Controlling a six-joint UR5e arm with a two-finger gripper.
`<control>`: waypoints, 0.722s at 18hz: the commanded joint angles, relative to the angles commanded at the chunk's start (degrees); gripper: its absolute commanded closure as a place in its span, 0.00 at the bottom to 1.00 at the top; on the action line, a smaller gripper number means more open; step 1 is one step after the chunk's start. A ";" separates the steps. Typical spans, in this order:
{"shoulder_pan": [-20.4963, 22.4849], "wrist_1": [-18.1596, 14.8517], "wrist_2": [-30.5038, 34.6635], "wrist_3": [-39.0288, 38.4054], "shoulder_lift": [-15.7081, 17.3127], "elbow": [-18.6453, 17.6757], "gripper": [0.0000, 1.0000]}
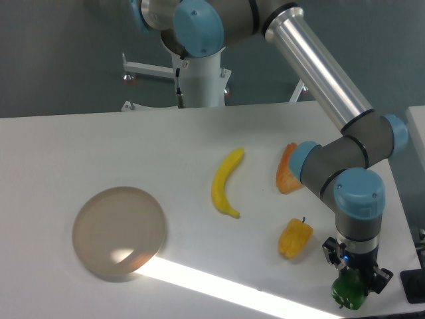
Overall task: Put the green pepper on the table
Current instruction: 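Hold the green pepper in the gripper and begin moving it, then carry the green pepper across the table toward the banana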
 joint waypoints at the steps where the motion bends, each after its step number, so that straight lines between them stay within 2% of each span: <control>1: -0.09 0.00 0.17 0.00 0.00 -0.09 0.62; 11: -0.88 -0.09 -0.09 -2.72 0.18 0.18 0.63; 13: -1.32 -0.09 0.35 -5.26 0.26 0.18 0.62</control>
